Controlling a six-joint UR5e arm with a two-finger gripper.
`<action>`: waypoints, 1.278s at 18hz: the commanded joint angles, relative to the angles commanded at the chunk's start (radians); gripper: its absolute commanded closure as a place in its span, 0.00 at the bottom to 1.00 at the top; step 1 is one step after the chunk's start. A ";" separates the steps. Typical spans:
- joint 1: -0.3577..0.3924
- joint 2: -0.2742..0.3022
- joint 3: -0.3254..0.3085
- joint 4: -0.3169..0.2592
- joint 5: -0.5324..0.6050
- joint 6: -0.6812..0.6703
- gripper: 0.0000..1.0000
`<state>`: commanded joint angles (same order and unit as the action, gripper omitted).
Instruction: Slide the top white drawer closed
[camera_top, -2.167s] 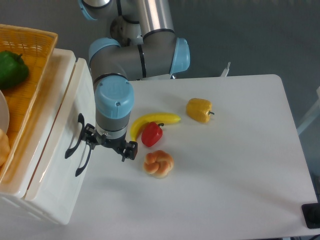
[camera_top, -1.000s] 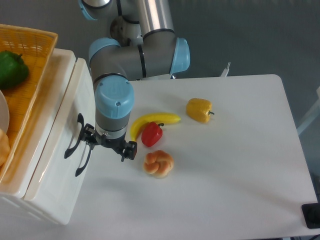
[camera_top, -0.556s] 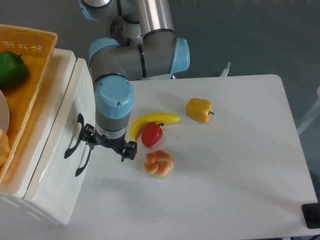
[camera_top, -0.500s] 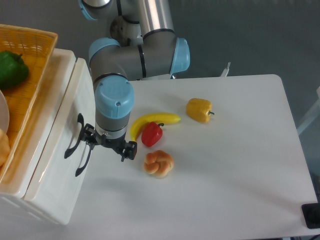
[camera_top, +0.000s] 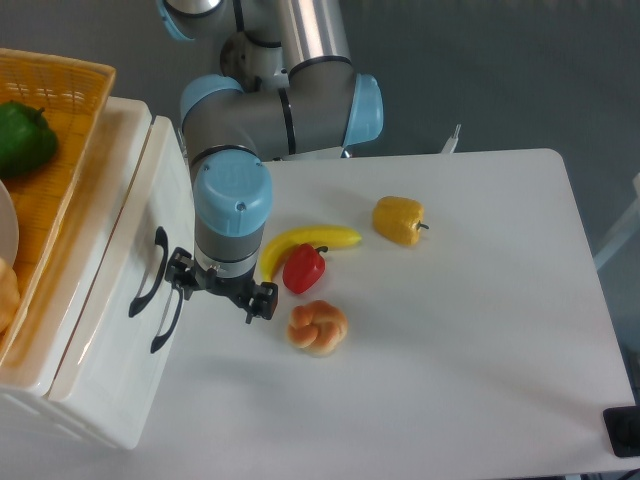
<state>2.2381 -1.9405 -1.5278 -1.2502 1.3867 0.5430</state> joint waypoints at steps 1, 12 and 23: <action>0.002 0.005 0.000 0.000 0.000 0.002 0.00; 0.015 0.008 0.000 0.000 0.003 0.005 0.00; 0.187 0.043 0.012 0.000 0.037 0.248 0.00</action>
<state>2.4251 -1.8976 -1.5156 -1.2502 1.4233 0.7912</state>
